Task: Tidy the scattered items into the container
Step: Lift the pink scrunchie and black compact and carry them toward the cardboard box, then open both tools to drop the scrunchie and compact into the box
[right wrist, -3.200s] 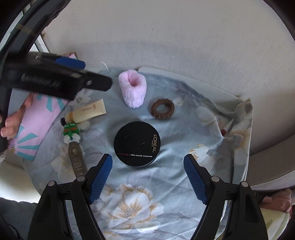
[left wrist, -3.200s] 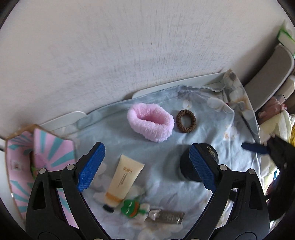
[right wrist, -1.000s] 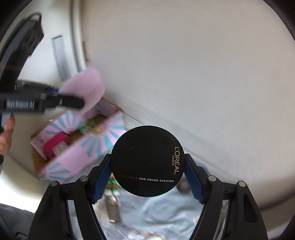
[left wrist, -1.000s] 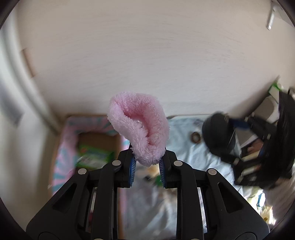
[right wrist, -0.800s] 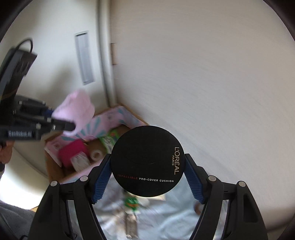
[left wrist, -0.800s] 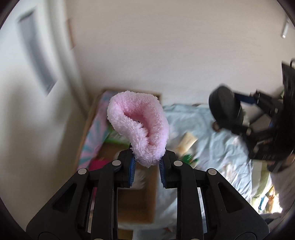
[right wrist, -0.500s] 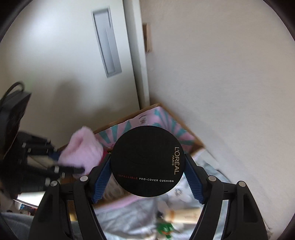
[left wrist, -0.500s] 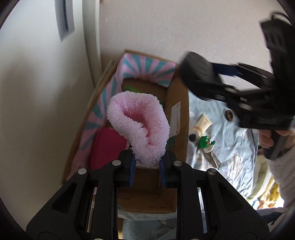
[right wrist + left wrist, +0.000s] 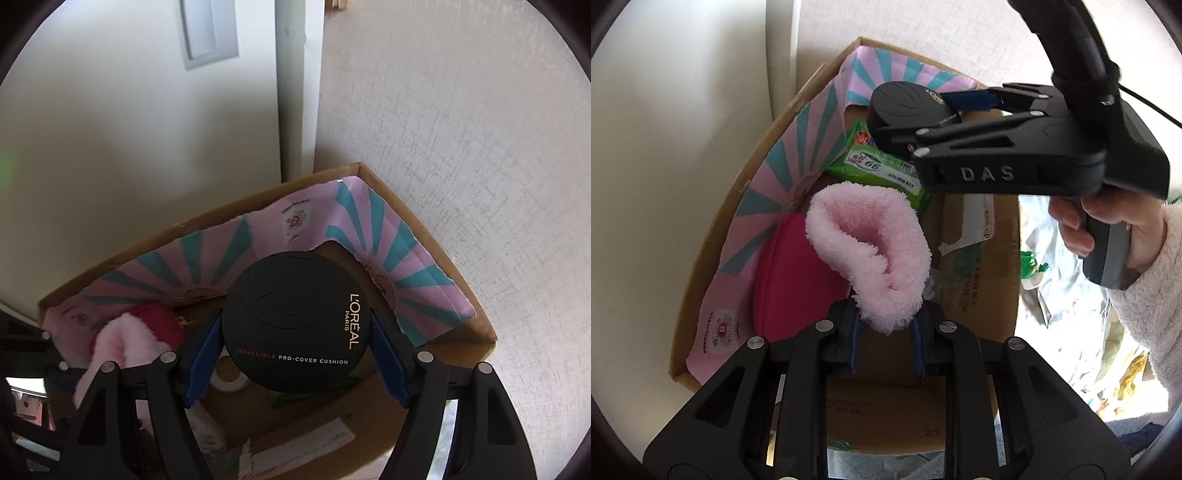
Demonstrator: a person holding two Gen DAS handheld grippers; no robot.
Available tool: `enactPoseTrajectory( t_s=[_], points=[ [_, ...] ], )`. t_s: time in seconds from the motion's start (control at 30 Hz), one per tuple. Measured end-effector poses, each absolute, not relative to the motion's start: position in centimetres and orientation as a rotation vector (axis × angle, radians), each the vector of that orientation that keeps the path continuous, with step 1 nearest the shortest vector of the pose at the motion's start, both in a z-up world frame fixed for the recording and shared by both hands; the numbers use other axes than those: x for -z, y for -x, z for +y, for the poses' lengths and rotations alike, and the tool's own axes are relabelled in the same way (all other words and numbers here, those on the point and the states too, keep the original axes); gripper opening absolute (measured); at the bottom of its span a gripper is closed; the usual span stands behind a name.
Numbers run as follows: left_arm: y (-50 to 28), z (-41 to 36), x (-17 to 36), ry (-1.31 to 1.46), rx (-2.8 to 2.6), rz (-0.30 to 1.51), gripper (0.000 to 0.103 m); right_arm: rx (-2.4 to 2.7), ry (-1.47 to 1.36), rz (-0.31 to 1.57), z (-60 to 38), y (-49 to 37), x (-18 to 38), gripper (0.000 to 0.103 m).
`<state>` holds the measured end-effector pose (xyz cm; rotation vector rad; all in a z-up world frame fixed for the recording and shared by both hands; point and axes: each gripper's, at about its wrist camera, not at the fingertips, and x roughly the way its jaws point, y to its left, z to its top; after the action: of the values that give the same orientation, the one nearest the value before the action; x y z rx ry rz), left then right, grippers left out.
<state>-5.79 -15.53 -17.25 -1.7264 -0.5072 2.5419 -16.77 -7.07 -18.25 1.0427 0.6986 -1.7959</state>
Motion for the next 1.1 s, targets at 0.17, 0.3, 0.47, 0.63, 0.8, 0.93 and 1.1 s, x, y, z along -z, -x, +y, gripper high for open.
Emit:
enactPoseTrajectory(
  t_s=[0.17,0.3,0.47,0.63,0.8,0.93,1.1],
  points=[
    [6.2,-15.2,17.2,1.735,-2.539,-0.493,0.028,1.799,-1.086,0.749,-8.1,17.4,19.7,0.072],
    [6.4,-14.9,17.0,1.739,-2.536,-0.520,0.074,1.814,-1.142,0.774,-8.3,17.7,20.6,0.072],
    [6.3,-14.5,16.6,1.746,-2.524,-0.511,0.087,1.811,-1.139,0.793,-7.7,17.5,20.8,0.072],
    [6.0,-14.1,15.9,1.737,-2.530,-0.516,0.087,1.817,-1.164,0.747,-7.2,17.9,20.3,0.073],
    [5.6,-13.9,14.5,1.689,-2.553,-0.526,0.087,1.829,-1.141,0.667,-6.7,18.4,18.5,0.079],
    [4.1,-14.2,13.8,1.656,-2.576,-0.506,0.087,1.870,-1.094,0.626,-5.9,18.3,16.1,0.079],
    [3.7,-14.3,12.3,1.616,-2.611,-0.442,0.087,1.941,-1.020,0.551,-3.0,18.3,12.5,0.079]
  ],
)
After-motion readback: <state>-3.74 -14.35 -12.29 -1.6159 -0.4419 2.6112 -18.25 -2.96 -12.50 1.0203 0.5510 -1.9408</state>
